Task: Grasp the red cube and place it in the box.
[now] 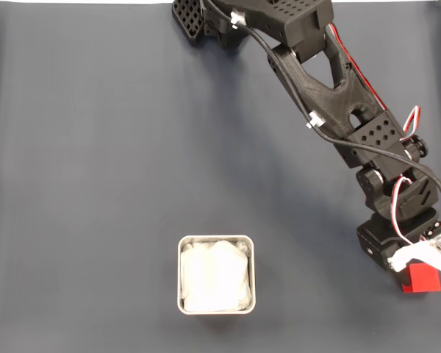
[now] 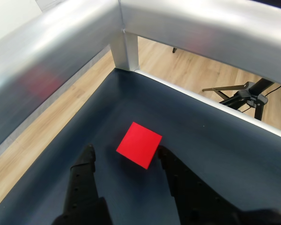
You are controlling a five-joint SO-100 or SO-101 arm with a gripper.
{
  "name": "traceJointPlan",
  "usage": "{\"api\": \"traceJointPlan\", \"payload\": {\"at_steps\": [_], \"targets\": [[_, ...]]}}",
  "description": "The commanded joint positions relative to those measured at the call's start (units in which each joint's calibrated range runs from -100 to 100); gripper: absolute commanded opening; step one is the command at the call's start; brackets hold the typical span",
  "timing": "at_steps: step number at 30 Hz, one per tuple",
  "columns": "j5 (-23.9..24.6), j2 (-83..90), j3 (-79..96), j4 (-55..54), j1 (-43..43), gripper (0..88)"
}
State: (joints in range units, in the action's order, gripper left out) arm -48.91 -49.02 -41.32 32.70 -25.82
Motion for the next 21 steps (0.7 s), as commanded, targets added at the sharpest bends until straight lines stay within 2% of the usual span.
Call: {"api": "traceJointPlan", "payload": {"at_steps": [1,21], "targets": [[0.59,0.76,-3.39,-1.06,-0.18,31.5],[0.73,-1.15,-5.94,-0.89,-1.81,31.4]]}}
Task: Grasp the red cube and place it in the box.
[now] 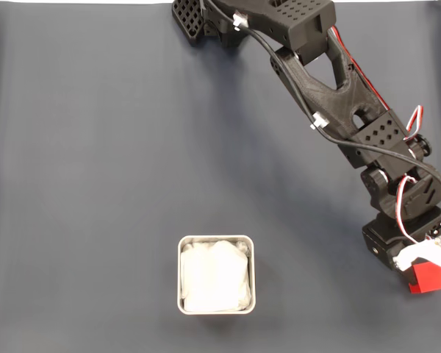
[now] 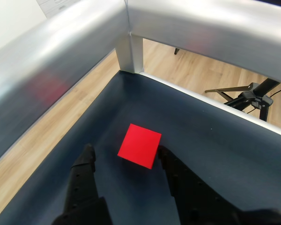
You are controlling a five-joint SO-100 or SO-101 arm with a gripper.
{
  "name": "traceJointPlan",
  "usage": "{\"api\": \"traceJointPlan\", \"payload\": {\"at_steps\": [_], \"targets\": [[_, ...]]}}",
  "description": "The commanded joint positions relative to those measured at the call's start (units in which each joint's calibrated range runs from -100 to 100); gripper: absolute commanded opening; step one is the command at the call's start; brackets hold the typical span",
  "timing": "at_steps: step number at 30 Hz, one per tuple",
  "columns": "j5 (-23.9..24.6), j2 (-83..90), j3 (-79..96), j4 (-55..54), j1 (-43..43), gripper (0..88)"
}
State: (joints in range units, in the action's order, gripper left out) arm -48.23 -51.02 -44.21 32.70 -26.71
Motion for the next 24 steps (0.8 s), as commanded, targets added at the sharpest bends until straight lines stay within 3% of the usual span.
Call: {"api": "traceJointPlan", "payload": {"at_steps": [1,24], "targets": [[0.00,0.76,-3.05,-0.89,-0.92,31.4],[-0.63,-0.54,-3.96,-3.27,-2.20,31.5]]}}
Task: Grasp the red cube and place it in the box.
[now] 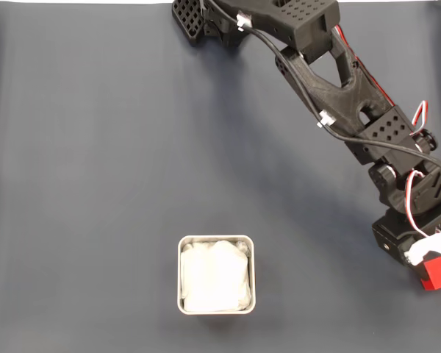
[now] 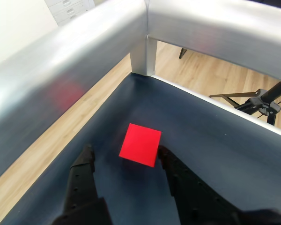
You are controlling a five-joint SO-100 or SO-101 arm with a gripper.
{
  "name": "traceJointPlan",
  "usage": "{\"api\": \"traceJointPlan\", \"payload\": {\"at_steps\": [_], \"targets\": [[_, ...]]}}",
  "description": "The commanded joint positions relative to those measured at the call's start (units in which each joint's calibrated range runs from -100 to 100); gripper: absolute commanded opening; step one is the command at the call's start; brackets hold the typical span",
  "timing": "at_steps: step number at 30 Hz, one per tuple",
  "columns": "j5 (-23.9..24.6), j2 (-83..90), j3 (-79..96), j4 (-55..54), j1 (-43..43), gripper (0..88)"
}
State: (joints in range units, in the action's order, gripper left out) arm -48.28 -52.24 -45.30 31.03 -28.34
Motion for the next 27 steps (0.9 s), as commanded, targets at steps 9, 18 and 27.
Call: {"api": "traceJointPlan", "payload": {"at_steps": [9,18,27], "targets": [[-1.22,-0.45,-2.88,-4.39,-0.43,31.6],[-1.71,-1.92,-3.06,-6.52,-0.43,31.8],[-2.34,-3.05,-3.70,-7.17,-0.50,20.2]]}}
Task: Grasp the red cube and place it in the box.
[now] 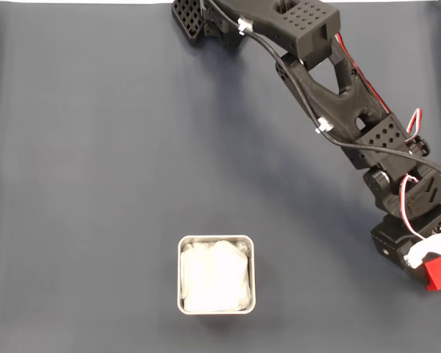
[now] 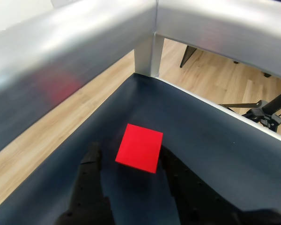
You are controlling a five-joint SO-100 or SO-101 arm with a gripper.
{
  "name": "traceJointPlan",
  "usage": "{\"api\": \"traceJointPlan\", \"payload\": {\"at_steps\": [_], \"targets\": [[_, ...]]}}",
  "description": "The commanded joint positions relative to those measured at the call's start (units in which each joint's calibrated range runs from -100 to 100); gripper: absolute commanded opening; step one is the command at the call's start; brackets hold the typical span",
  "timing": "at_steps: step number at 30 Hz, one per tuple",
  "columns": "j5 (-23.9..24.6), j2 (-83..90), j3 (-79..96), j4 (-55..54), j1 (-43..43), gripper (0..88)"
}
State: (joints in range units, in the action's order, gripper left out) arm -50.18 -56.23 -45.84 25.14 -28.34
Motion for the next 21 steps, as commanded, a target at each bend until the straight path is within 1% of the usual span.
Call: {"api": "traceJointPlan", "payload": {"at_steps": [1,13,21], "targets": [[-0.44,0.95,-3.16,-1.29,-0.50,18.3],[-0.44,1.90,-3.16,-0.88,-0.43,8.1],[-0.59,2.68,-2.79,-0.63,-0.21,7.1]]}}
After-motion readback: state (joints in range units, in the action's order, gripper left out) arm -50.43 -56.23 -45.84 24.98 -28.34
